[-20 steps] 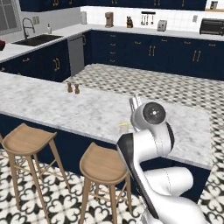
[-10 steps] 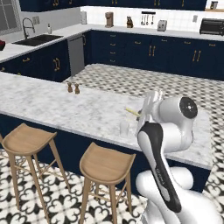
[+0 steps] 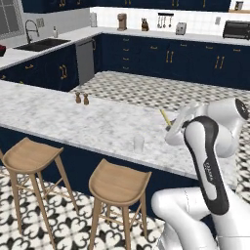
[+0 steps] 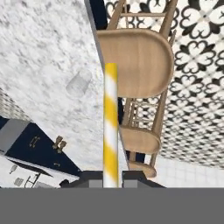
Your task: Take a straw from the drawer in front and place it inside the glass cup on the dining counter.
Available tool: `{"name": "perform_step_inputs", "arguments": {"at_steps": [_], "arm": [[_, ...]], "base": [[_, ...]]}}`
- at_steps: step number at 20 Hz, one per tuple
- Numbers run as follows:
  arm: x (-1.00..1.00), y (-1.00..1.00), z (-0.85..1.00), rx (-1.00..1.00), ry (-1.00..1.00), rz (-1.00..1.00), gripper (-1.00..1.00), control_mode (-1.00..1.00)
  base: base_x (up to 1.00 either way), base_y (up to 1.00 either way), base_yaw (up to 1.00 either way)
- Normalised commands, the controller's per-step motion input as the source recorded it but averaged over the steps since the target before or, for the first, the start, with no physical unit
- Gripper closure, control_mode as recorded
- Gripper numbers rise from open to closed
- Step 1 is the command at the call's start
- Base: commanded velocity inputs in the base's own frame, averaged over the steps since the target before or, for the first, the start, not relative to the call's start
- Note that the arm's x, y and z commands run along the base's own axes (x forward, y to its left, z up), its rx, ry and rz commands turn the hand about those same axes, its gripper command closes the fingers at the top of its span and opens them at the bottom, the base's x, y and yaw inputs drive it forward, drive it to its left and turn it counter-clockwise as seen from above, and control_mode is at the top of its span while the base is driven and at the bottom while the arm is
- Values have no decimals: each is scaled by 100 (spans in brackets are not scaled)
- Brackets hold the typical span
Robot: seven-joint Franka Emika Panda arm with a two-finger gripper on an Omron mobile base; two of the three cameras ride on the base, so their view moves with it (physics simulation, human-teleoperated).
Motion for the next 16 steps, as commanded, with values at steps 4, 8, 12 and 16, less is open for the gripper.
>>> {"name": "perform_step_inputs", "arguments": {"at_steps": [4,8,12,16], "arm": [[10,-43,0,24,29,0,100,-100],[19,-15,0,23,36,1,100,-100],[24,-18,0,26,12,19,100,-100],[36,-16,-3,27,-2,27,100,-100]], "base": [[0,0,0],[0,0,0],[0,0,0],[0,0,0]]}}
